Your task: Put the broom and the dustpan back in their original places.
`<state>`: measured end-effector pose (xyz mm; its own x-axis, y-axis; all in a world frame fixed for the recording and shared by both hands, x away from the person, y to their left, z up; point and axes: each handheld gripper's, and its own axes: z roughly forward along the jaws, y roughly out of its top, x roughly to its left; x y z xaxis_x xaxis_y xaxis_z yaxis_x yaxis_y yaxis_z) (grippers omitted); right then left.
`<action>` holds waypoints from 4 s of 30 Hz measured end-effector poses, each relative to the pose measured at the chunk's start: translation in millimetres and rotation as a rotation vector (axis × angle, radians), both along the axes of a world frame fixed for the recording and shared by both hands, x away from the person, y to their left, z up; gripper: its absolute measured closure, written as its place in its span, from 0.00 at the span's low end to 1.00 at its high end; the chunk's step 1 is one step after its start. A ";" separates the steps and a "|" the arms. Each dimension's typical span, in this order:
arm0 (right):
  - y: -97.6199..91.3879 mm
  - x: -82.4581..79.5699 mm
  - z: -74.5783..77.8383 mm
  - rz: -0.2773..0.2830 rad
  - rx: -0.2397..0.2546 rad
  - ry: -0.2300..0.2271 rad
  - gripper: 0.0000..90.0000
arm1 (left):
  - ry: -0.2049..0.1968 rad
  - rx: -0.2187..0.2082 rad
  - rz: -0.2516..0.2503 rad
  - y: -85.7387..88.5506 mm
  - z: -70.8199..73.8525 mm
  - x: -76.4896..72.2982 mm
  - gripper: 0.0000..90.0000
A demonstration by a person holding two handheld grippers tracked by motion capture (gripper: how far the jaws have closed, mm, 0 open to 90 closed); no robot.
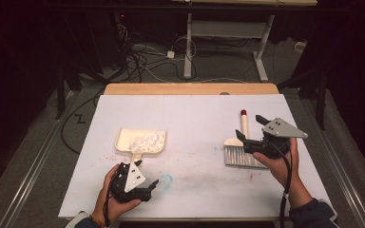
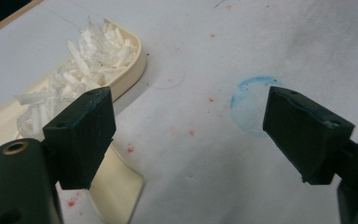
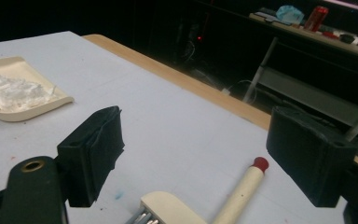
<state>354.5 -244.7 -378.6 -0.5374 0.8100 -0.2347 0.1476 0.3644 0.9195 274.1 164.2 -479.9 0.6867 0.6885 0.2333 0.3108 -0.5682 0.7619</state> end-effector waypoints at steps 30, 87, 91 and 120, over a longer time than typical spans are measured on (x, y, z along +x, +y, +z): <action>-14.2 -40.3 -4.5 0.050 -0.069 -0.002 0.22 | -0.001 0.011 -0.014 1.4 -0.6 0.0 0.18; -67.8 -93.9 -79.3 -0.008 -0.109 0.065 0.23 | -0.018 0.058 -0.033 -5.5 -1.7 -4.4 0.18; -65.5 -93.4 -79.4 0.002 -0.108 0.074 0.23 | -0.016 0.063 -0.033 -6.7 -2.5 -3.5 0.18; -61.6 -95.1 -76.4 -0.018 -0.128 0.062 0.23 | -0.013 0.076 -0.042 -6.8 -3.8 -2.4 0.18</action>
<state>259.5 -306.3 -455.0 -0.5396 0.7852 -0.3037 0.2099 0.4749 0.8547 271.8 157.4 -483.7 0.7113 0.6392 0.2923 0.2762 -0.6367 0.7200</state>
